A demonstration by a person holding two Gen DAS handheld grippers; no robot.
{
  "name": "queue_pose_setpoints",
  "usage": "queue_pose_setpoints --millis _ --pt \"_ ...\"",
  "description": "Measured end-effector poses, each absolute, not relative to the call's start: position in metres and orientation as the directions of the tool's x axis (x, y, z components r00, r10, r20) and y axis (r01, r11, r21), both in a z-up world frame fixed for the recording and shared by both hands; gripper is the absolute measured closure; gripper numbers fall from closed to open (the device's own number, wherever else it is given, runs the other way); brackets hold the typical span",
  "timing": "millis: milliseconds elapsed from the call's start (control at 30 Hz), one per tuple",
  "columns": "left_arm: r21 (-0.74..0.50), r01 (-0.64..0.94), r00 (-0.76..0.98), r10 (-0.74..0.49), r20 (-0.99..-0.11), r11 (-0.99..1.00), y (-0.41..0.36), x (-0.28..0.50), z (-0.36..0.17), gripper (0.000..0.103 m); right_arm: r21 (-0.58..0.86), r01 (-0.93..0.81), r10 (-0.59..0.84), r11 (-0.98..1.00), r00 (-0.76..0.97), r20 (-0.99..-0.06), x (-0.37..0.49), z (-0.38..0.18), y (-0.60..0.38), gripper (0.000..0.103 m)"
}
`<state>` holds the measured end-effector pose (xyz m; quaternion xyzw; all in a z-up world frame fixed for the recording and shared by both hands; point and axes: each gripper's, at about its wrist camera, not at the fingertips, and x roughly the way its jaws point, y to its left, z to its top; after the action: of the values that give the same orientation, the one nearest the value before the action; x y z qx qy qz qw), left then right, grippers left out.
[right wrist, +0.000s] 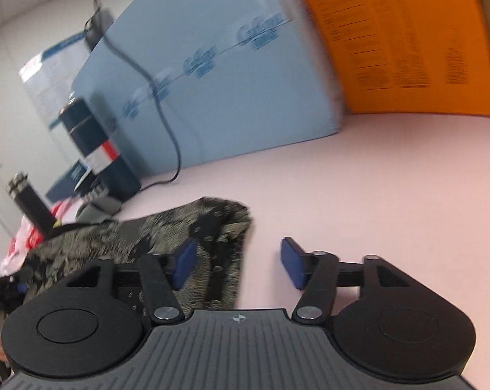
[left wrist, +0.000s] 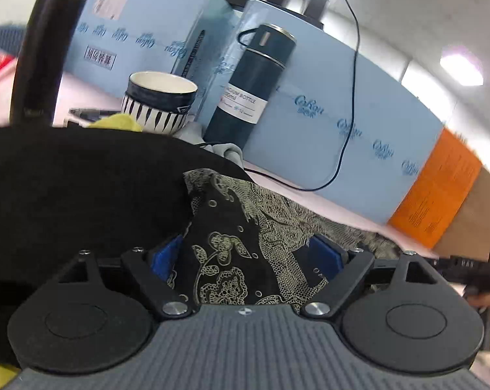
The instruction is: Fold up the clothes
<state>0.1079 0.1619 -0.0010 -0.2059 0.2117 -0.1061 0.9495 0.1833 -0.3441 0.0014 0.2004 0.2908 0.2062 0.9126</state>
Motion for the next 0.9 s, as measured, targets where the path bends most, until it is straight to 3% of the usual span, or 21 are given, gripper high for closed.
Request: queue_pose_setpoints --millis 133,333,433,500,567,900 --pt "-0.41 0.065 0.913 -0.22 -0.343 0.91 0.156 0.096 0.006 0.02 0.536 -0.231 0.491 0.812 0.766 -0.415 0.157 -0.002 -0.365 0.032" --pt "-0.31 -0.128 0.92 -0.004 -0.391 0.942 0.129 0.068 0.012 0.014 0.513 -0.22 0.467 0.83 0.777 -0.422 0.121 -0.008 -0.368 0.02" --pt "-0.326 -0.143 0.916 0.0 -0.401 0.935 0.111 0.045 0.01 0.0 0.476 -0.226 0.452 0.85 0.777 -0.437 0.103 -0.007 -0.366 0.016" --pt "-0.32 -0.137 0.912 -0.007 -0.411 0.937 0.095 0.032 0.008 0.0 0.446 -0.231 0.439 0.865 0.778 -0.449 0.092 -0.006 -0.363 0.013" --pt "-0.278 -0.137 0.902 0.004 -0.432 0.951 0.076 0.025 0.007 0.0 0.414 -0.242 0.43 0.878 0.778 -0.458 0.081 -0.005 -0.358 0.001" --pt "-0.053 -0.204 0.846 0.149 -0.511 0.977 0.011 0.021 0.006 0.0 0.185 -0.374 0.41 0.909 0.713 -0.568 0.038 -0.003 -0.311 0.0"
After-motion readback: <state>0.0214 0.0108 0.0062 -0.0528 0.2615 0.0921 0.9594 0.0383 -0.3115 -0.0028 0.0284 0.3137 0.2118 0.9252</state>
